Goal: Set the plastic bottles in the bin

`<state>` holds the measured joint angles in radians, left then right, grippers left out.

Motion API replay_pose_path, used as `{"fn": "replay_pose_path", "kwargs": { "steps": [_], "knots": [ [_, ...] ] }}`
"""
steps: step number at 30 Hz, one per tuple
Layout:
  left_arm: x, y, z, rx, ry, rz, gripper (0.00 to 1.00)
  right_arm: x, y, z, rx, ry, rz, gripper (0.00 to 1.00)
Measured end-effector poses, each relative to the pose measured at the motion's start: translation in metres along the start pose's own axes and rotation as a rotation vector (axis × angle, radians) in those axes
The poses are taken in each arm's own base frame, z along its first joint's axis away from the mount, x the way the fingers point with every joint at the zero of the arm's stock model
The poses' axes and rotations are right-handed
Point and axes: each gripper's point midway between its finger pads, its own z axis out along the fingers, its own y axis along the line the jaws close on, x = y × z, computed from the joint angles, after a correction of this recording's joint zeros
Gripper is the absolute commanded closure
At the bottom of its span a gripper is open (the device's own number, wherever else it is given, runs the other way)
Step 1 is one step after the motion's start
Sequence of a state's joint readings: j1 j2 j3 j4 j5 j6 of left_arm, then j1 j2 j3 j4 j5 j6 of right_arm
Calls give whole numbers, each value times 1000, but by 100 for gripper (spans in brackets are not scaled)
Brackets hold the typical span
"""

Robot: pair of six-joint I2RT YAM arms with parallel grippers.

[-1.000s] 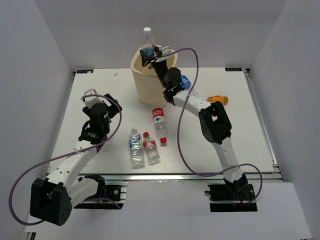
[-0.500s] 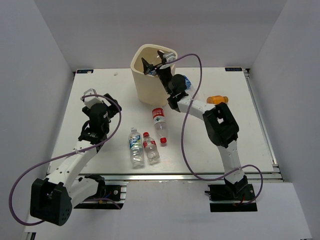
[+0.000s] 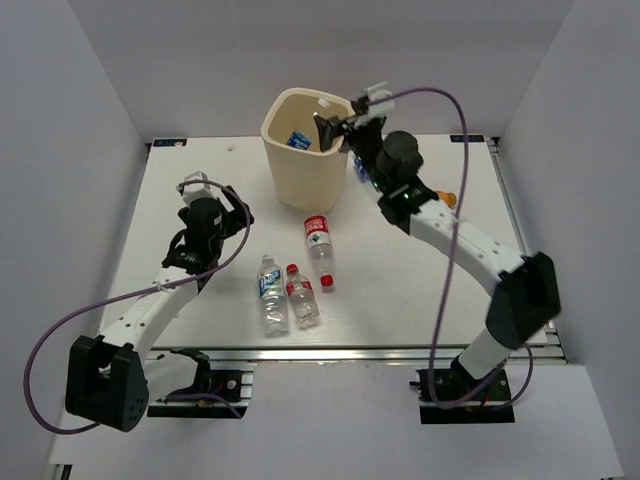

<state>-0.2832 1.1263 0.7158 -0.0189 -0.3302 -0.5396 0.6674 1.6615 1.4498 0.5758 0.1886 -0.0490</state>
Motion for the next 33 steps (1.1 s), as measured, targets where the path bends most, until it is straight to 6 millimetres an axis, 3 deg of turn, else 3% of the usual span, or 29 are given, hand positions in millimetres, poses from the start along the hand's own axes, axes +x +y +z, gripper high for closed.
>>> {"fn": "replay_pose_path", "kwargs": {
  "steps": [3,4,8,12,17,20,25,28,29,31,33],
  "knots": [
    [16,-4,1,19,79,-9,2,6,-9,-39,28,57,13,11],
    [21,-5,1,24,100,-10,2,17,-15,-59,53,95,20,11],
    [55,-16,-10,100,256,-39,2,77,-32,-106,127,251,47,11],
    [102,-26,-31,157,404,-37,2,129,-48,-136,188,404,55,11],
    [152,-31,-61,197,574,-17,2,145,-60,-150,230,457,83,11],
    [167,-33,-73,194,630,6,2,149,-66,-156,245,467,111,11],
    [191,-9,-80,69,708,49,2,157,-80,-168,271,485,163,11],
    [194,-5,-80,45,713,51,3,159,-86,-174,285,490,181,11],
    [196,-4,-80,41,715,57,5,160,-87,-176,288,492,185,11],
    [203,-3,-81,29,729,75,19,160,-89,-177,293,492,190,11],
    [211,0,-81,14,751,95,39,160,-91,-178,298,491,197,11]
  ]
}}
